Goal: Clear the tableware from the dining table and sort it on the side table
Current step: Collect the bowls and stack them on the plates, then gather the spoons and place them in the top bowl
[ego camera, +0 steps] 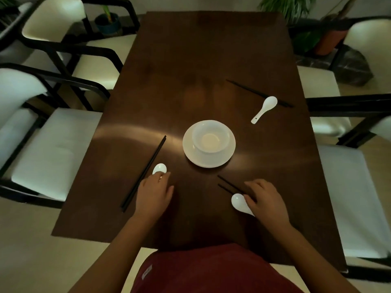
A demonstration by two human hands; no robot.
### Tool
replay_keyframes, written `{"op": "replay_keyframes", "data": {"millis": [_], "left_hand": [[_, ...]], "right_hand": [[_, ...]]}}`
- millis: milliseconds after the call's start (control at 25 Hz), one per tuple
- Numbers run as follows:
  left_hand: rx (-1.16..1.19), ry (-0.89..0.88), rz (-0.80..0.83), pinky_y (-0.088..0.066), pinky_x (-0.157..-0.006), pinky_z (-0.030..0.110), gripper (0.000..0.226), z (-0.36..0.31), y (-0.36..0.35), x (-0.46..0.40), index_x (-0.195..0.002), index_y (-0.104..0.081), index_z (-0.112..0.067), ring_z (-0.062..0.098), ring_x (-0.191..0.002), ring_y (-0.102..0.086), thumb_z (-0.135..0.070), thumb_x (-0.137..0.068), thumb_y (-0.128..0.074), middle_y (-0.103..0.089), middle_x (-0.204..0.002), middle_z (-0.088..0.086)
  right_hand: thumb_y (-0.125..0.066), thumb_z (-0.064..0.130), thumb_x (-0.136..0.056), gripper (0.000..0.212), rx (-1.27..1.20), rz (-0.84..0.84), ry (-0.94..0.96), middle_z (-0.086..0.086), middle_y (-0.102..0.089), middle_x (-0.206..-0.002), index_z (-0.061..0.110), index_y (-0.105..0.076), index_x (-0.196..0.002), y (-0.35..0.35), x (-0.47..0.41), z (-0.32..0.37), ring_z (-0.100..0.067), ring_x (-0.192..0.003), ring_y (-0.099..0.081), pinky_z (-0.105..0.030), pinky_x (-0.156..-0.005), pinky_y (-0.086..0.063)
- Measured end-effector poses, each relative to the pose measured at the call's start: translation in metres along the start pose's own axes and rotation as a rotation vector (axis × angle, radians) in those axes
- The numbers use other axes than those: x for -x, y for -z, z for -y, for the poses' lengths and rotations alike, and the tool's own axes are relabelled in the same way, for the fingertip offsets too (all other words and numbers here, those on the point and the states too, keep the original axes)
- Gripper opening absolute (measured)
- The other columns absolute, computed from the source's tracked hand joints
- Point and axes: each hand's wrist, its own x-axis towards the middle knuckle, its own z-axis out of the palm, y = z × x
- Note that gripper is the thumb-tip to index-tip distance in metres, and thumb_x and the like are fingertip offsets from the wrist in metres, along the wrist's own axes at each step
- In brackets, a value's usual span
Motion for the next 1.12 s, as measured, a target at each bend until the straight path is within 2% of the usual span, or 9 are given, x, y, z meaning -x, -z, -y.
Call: {"op": "replay_keyframes", "data": {"millis": [200, 360, 520, 680, 840, 920, 1000, 1080, 1120], "left_hand": [[-0.101, 0.115, 0.147, -0.048, -0.076, 0.037, 0.031, 0.037, -0.008, 0.018, -0.116, -0.055, -0.008, 0.025, -0.096, -0.057, -0.025, -0.091, -0.049, -0.059, -0.113, 0.009], [-0.058, 0.108, 0.172, -0.05, -0.074, 0.039, 0.027, 0.05, -0.013, 0.014, -0.115, -0.055, -0.007, 0.027, -0.096, -0.054, -0.02, -0.092, -0.049, -0.055, -0.112, 0.012], [0.077, 0.216, 0.15, -0.049, -0.074, 0.039, 0.028, 0.056, -0.016, 0.011, -0.113, -0.055, -0.006, 0.028, -0.099, -0.055, -0.02, -0.089, -0.055, -0.057, -0.108, 0.012], [0.201, 0.273, 0.166, -0.045, -0.063, 0.036, 0.012, 0.06, -0.019, 0.006, -0.087, -0.056, -0.006, 0.027, -0.081, -0.057, -0.017, -0.085, -0.059, -0.06, -0.089, 0.012], [0.482, 0.383, 0.192, -0.048, -0.062, 0.03, 0.011, 0.054, -0.015, 0.001, -0.089, -0.062, -0.002, 0.02, -0.068, -0.06, -0.013, -0.085, -0.061, -0.066, -0.078, 0.007], [0.813, 0.519, 0.254, -0.054, -0.062, 0.027, 0.013, 0.042, -0.009, 0.003, -0.097, -0.061, 0.001, 0.018, -0.068, -0.066, -0.008, -0.089, -0.055, -0.068, -0.078, 0.009], [1.075, 0.593, 0.321, -0.055, -0.061, 0.022, 0.014, 0.024, 0.0, 0.006, -0.1, -0.059, -0.001, 0.017, -0.074, -0.069, -0.007, -0.092, -0.049, -0.07, -0.084, 0.011], [1.206, 0.547, 0.381, -0.055, -0.06, 0.018, 0.014, 0.003, 0.01, 0.013, -0.099, -0.058, -0.007, 0.013, -0.079, -0.07, -0.009, -0.094, -0.044, -0.07, -0.09, 0.009], [1.266, 0.494, 0.405, -0.054, -0.061, 0.017, 0.016, -0.008, 0.015, 0.016, -0.098, -0.057, -0.009, 0.012, -0.081, -0.07, -0.009, -0.095, -0.042, -0.071, -0.092, 0.007]], "right_hand": [[-0.062, 0.022, -0.085, 0.035, 0.124, 0.07, -0.166, -0.009, -0.065, -0.111, 0.01, -0.06, -0.117, -0.023, 0.034, -0.004, -0.026, -0.099, -0.059, -0.036, -0.08, -0.05], [-0.056, 0.023, -0.087, 0.025, 0.23, 0.073, -0.241, -0.008, -0.066, -0.098, 0.012, -0.063, -0.109, -0.031, 0.037, 0.006, -0.025, -0.087, -0.06, -0.035, -0.071, -0.05], [-0.058, 0.025, -0.087, 0.026, 0.239, 0.061, -0.329, -0.005, -0.069, -0.098, 0.015, -0.062, -0.11, -0.034, 0.039, 0.017, -0.022, -0.088, -0.063, -0.034, -0.075, -0.052], [-0.061, 0.023, -0.085, 0.021, 0.099, 0.033, -0.425, -0.003, -0.068, -0.095, 0.017, -0.063, -0.104, -0.036, 0.041, 0.025, -0.022, -0.086, -0.064, -0.031, -0.068, -0.052], [-0.057, 0.019, -0.086, 0.01, -0.021, 0.078, -0.495, -0.008, -0.069, -0.088, 0.013, -0.063, -0.091, -0.037, 0.038, 0.036, -0.025, -0.08, -0.063, -0.033, -0.068, -0.052], [-0.059, 0.015, -0.085, 0.008, -0.196, 0.078, -0.555, -0.009, -0.069, -0.087, 0.01, -0.064, -0.09, -0.033, 0.035, 0.048, -0.024, -0.078, -0.064, -0.033, -0.069, -0.051], [-0.064, 0.011, -0.082, 0.003, -0.601, 0.045, -0.671, -0.008, -0.067, -0.085, 0.011, -0.064, -0.085, -0.025, 0.026, 0.068, -0.018, -0.07, -0.065, -0.03, -0.064, -0.055], [-0.066, 0.005, -0.081, 0.004, -1.052, 0.058, -0.73, -0.01, -0.066, -0.081, 0.008, -0.065, -0.082, -0.017, 0.015, 0.098, -0.015, -0.065, -0.063, -0.02, -0.052, -0.054], [-0.066, 0.004, -0.08, 0.004, -1.183, 0.068, -0.721, -0.011, -0.066, -0.08, 0.006, -0.065, -0.083, -0.015, 0.011, 0.111, -0.016, -0.066, -0.064, -0.018, -0.05, -0.053]]}}
